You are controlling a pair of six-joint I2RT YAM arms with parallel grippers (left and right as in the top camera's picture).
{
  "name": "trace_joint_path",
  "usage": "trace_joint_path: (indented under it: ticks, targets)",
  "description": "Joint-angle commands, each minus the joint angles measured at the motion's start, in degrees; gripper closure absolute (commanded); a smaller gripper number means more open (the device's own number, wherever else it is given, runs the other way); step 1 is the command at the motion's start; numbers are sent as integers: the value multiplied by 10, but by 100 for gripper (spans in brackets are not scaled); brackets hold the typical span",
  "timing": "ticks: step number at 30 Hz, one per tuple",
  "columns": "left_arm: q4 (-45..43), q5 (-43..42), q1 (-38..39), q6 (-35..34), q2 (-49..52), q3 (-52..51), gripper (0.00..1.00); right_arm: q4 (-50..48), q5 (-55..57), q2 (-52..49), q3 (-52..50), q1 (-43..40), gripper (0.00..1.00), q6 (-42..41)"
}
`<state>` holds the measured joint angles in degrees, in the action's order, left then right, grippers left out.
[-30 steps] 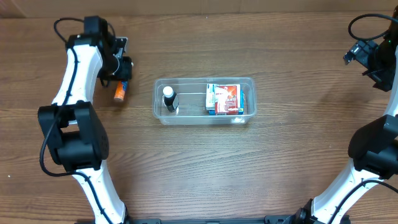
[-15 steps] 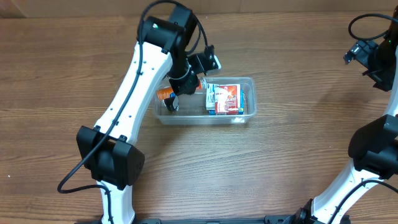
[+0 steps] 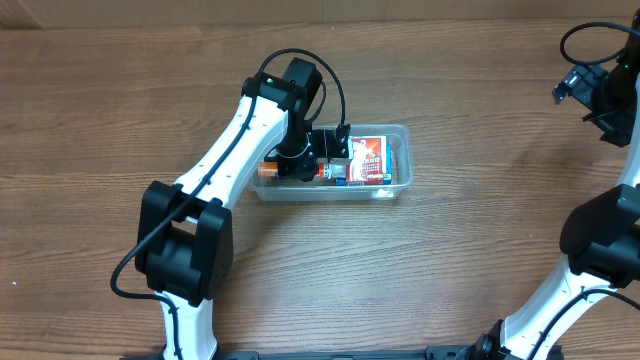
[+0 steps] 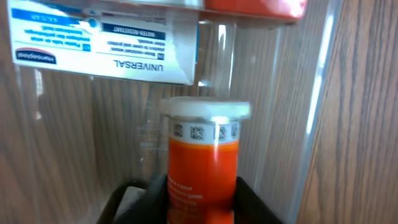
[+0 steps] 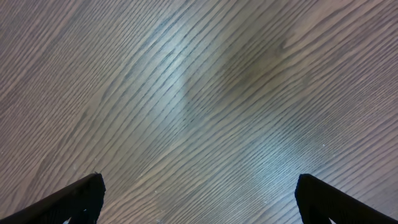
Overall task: Pack container
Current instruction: 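Lower the orange tube into the container and open the left gripper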
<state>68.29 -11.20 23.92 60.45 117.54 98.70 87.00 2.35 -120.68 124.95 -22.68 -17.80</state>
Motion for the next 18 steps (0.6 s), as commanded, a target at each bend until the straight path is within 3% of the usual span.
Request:
trace_joint_path:
  ticks: [1, 8, 13, 15, 16, 17, 18]
  targets:
    - [0, -11, 3, 12, -10, -2, 45, -2, 4, 20, 15, 0, 0, -2]
    - [1, -2, 3, 9, -10, 1, 45, -2, 4, 20, 15, 0, 0, -2]
    - [69, -7, 6, -70, -13, 111, 48, -2, 4, 20, 15, 0, 0, -2]
    - [117, -7, 12, -147, -17, 202, 41, -2, 4, 20, 15, 0, 0, -2]
    - [139, -7, 13, -184, -19, 241, 25, -2, 4, 20, 15, 0, 0, -2]
    - [160, -11, 13, -231, -22, 279, 0, -2, 4, 20, 15, 0, 0, -2]
    - [179, -18, 13, -275, -30, 311, 0, -2, 4, 20, 15, 0, 0, -2]
